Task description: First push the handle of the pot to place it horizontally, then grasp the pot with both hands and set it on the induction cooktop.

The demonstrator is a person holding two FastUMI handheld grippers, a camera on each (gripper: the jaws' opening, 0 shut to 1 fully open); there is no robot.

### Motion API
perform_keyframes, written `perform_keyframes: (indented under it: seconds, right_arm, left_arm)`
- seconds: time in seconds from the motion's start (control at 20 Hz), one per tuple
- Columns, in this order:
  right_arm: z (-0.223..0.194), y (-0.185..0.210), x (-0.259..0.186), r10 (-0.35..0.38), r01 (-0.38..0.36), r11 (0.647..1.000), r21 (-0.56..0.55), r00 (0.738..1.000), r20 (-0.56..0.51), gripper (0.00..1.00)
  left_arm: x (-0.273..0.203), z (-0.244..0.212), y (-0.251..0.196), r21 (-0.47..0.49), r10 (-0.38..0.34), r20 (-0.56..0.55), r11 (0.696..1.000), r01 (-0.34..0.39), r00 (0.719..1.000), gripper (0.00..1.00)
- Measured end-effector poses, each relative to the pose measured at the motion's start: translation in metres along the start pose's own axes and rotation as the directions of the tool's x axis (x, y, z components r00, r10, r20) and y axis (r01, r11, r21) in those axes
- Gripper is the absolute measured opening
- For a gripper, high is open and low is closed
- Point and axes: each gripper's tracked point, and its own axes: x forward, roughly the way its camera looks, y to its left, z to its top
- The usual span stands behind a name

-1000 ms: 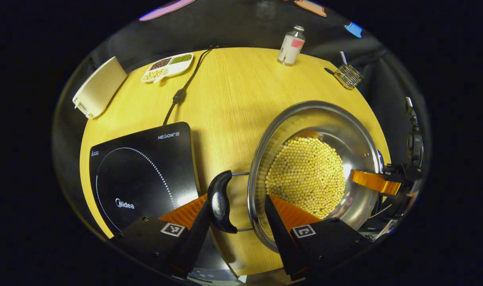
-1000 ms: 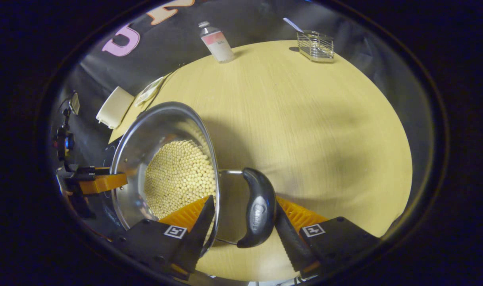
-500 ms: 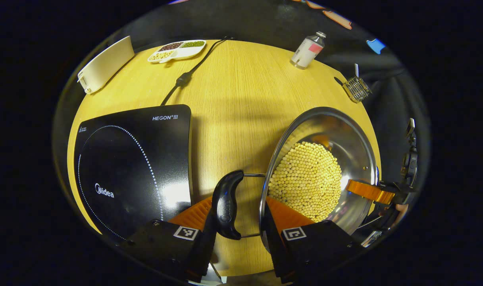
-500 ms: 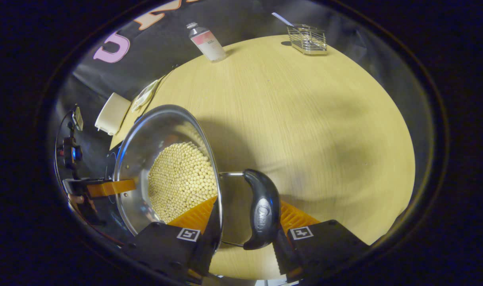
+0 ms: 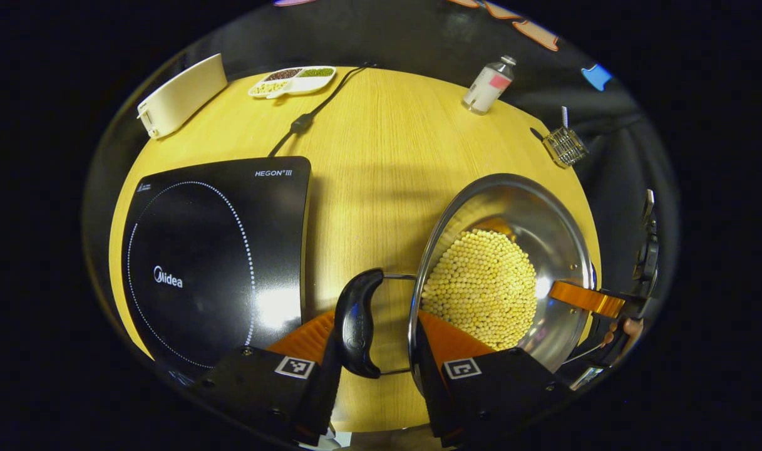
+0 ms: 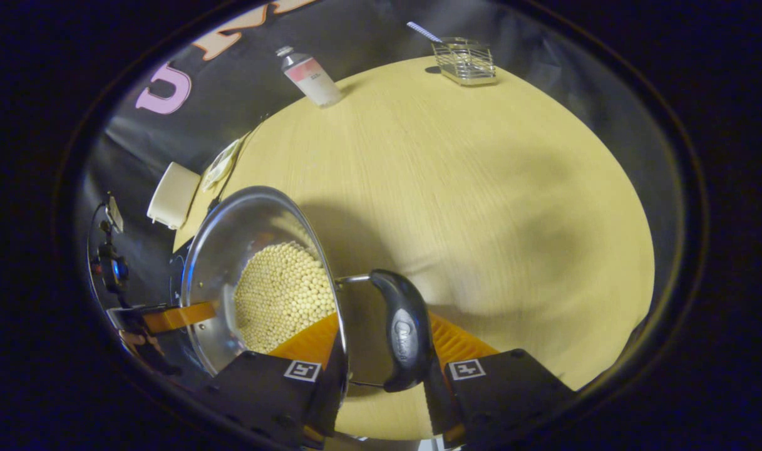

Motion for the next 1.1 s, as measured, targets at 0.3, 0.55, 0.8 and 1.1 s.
perform_keyframes:
  seconds: [0.3,0.55,0.8,1.1]
  right_arm:
    - [-0.002,-0.001,-0.006,0.022,-0.021,0.999,-0.043,0.999,0.035,0.55]
    - [-0.003,-0.003,-0.021,0.044,-0.040,0.997,-0.067,0.997,0.060,0.55]
    - [-0.005,0.010,-0.033,0.059,-0.053,0.995,-0.086,0.995,0.078,0.55]
    - [-0.011,0.042,-0.047,0.062,-0.052,0.994,-0.093,0.992,0.106,0.59]
  left_arm:
    - [-0.015,-0.009,-0.003,-0.014,0.029,0.058,1.000,-0.028,0.998,0.59]
    - [-0.028,-0.022,-0.009,-0.036,0.034,0.092,0.999,-0.031,0.995,0.59]
    - [-0.047,-0.023,-0.003,-0.044,0.047,0.132,0.998,-0.042,0.990,0.59]
    - [-0.073,-0.020,0.019,-0.036,0.036,0.170,0.999,-0.031,0.985,0.59]
